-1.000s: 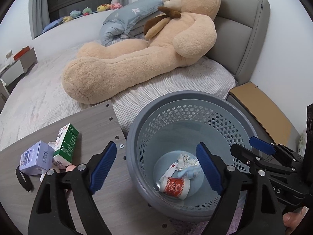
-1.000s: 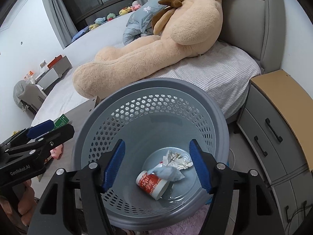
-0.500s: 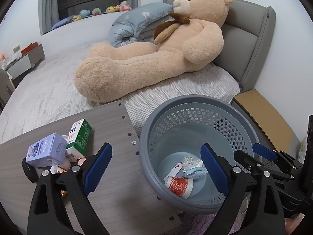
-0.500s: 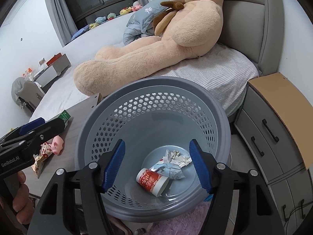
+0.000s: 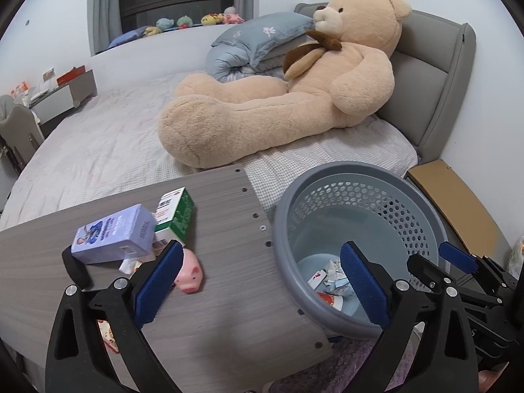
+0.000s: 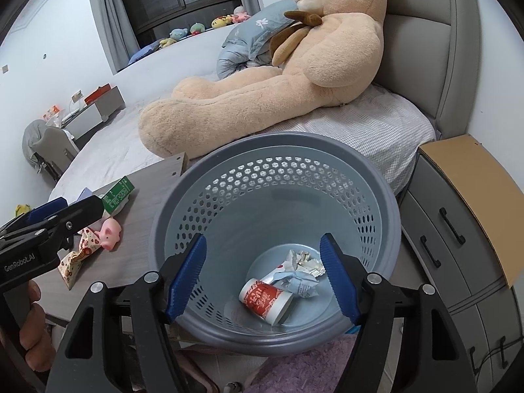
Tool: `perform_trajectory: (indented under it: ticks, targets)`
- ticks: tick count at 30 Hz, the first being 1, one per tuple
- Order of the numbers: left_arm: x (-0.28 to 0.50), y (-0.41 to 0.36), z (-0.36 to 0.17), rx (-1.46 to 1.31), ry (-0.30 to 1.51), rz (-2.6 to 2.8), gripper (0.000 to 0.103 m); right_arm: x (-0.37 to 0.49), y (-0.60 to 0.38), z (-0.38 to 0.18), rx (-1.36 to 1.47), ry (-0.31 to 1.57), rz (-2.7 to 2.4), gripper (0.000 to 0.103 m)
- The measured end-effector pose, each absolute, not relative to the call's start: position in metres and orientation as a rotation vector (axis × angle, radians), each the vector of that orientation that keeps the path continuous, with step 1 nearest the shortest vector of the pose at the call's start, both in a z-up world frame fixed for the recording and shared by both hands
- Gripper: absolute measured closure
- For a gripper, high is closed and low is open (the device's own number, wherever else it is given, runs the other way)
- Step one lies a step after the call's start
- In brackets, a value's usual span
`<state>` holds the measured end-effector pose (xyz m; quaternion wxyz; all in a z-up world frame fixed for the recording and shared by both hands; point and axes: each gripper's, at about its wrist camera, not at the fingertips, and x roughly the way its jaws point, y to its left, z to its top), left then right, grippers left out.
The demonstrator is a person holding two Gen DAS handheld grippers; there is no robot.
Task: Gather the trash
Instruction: 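Move both tools back toward the remaining trash on the table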
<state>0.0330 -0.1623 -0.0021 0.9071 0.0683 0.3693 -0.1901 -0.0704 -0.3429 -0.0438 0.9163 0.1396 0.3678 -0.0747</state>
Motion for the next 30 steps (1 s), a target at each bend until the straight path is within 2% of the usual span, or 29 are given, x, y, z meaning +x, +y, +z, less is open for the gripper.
perform_trajectory:
  ticks: [30]
  targets:
    - [0.019, 0.01, -0.029, 0.078, 0.751, -0.055, 0.008, -0.04, -0.197, -0.041, 0.139, 0.765, 0.061, 0.029]
